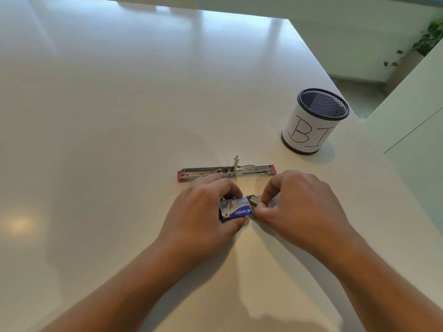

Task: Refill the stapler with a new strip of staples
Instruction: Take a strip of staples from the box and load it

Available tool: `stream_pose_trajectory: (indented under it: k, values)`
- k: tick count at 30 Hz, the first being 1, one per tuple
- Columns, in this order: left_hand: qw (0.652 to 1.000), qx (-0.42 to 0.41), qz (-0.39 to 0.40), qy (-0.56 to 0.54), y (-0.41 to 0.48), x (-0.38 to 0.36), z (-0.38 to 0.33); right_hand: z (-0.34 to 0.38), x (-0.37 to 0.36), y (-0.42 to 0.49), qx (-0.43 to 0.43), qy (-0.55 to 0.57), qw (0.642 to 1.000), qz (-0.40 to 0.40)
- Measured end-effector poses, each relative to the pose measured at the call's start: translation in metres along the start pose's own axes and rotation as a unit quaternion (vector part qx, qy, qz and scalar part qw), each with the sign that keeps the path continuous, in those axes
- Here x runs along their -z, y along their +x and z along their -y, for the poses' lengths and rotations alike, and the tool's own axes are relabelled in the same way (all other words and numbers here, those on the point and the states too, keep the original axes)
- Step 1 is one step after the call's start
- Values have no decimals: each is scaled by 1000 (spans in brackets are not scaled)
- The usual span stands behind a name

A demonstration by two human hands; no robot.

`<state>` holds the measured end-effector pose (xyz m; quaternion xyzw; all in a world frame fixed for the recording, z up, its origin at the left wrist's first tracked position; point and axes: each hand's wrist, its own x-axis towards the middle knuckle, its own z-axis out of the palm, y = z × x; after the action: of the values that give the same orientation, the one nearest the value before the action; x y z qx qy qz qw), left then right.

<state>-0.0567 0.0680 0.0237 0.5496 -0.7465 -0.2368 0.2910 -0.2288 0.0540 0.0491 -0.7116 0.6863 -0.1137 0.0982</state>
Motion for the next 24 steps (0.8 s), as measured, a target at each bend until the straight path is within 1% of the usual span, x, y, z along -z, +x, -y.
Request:
stream_pose_trajectory:
  k: [3,6,12,13,15,17,20,22,24]
  values:
    - [1000,1,2,16,1,0,1,-1,5,1,8,20,1000,14]
    - [1000,3,7,22,1,0,1,0,7,4,18,14,999,26]
    - [999,8,10,34,1,1,2,-2,8,6,9,7,1000,14]
    - [999,10,10,35,1,1,2,-3,10,6,5,23,1000,18]
    - [999,10,13,37,1,1,2,-8,13,8,-17,114,992,49]
    - [999,8,22,34,0,2,2,-12,16,9,-46,239,965,99]
    - [999,1,28,28,-1,3,1,-16,19,8,-54,361,918,156]
    - [1000,-9,1,9,-2,4,-1,-17,20,5,-62,422,886,180]
    - [998,-21,-41,-39,-2,8,-3,-16,20,3,-69,463,862,196]
